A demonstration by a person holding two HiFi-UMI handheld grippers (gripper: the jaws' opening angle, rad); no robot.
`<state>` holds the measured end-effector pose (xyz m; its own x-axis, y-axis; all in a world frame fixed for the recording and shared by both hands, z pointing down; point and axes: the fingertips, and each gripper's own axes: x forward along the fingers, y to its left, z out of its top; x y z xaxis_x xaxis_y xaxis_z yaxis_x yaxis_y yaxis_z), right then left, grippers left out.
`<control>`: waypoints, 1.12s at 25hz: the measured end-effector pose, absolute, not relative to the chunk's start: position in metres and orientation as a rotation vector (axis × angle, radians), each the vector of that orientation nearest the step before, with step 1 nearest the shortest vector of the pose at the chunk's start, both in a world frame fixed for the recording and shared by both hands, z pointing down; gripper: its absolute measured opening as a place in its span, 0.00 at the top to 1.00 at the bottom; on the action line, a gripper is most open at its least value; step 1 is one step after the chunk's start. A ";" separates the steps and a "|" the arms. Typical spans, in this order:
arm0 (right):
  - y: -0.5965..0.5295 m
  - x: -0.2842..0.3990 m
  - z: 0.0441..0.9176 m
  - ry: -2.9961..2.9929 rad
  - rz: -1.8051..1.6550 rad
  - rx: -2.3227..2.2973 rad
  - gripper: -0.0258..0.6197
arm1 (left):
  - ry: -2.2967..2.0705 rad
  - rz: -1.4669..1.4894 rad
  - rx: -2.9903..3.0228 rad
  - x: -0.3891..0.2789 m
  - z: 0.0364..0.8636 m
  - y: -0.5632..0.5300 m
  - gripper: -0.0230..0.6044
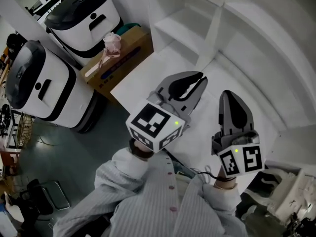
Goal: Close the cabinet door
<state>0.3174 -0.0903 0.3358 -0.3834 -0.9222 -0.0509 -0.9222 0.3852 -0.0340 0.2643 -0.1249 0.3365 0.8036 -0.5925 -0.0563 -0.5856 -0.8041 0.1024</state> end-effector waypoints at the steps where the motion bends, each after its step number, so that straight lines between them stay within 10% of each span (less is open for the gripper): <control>1: -0.089 0.317 0.337 2.572 -0.001 -1.702 0.94 | -0.954 -0.134 2.904 0.265 0.340 -0.121 0.90; 28: -0.079 0.314 0.346 2.650 0.005 -1.673 0.94 | -0.861 -0.078 2.945 0.286 0.357 -0.100 0.95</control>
<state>0.3139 -0.0790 0.3462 -0.4300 -0.9028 -0.0081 -0.9028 0.4301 -0.0016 0.2855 -0.0996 0.3575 0.8416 -0.5393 -0.0282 -0.5356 -0.8403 0.0837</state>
